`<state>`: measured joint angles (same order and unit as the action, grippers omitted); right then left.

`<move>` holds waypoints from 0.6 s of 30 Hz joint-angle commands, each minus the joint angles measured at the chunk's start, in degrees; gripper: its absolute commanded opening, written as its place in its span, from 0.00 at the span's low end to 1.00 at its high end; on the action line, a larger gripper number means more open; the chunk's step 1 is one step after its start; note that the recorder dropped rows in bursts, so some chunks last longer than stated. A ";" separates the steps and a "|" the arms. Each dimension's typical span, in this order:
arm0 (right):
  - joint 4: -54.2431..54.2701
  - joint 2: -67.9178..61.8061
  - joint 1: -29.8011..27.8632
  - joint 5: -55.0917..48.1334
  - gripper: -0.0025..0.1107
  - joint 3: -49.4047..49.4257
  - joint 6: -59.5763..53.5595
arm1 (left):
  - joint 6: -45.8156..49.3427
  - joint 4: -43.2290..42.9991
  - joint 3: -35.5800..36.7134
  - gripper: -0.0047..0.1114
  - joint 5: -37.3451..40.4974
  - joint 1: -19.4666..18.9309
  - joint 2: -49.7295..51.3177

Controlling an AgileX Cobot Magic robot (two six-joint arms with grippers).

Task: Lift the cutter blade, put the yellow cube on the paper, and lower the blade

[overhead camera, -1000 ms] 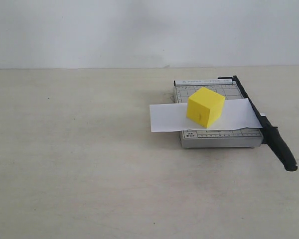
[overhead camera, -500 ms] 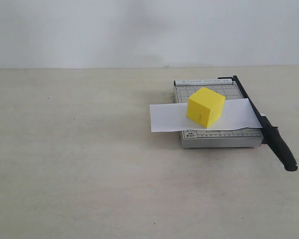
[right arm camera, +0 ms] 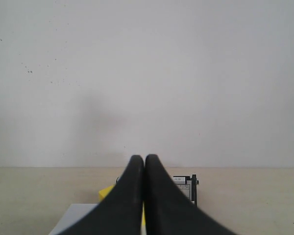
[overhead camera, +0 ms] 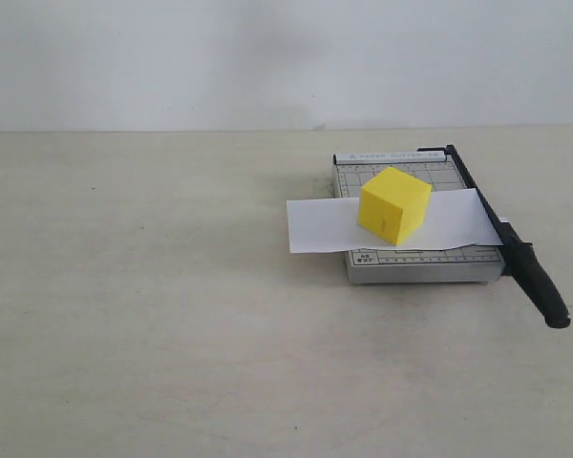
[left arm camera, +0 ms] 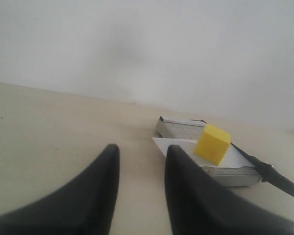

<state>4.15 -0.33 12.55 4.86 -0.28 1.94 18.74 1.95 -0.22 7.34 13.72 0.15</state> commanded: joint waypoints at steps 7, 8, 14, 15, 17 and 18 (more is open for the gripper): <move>-0.18 0.33 0.03 0.29 0.02 0.28 -0.33 | 0.32 0.19 0.22 0.31 -0.33 -10.03 -0.15; -0.18 0.33 0.03 0.29 0.02 0.28 -0.33 | 0.32 0.19 0.22 0.31 -0.33 -10.27 -0.15; -0.18 0.33 0.03 0.29 0.02 0.28 -0.33 | 0.32 0.19 0.22 0.31 -0.33 -10.39 -0.15; -0.18 0.33 0.03 0.29 0.02 0.28 -0.33 | 0.32 0.19 0.22 0.31 -0.33 -10.39 -0.15; -0.18 0.33 0.03 0.29 0.02 0.28 -0.33 | 0.32 0.19 0.22 0.31 -0.33 -10.39 -0.15; -0.18 0.33 0.03 0.29 0.02 0.28 -0.33 | 0.32 0.19 0.22 0.31 -0.33 -10.39 -0.15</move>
<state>4.15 -0.33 12.55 4.86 -0.28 1.94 18.74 1.95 -0.22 7.34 3.46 0.15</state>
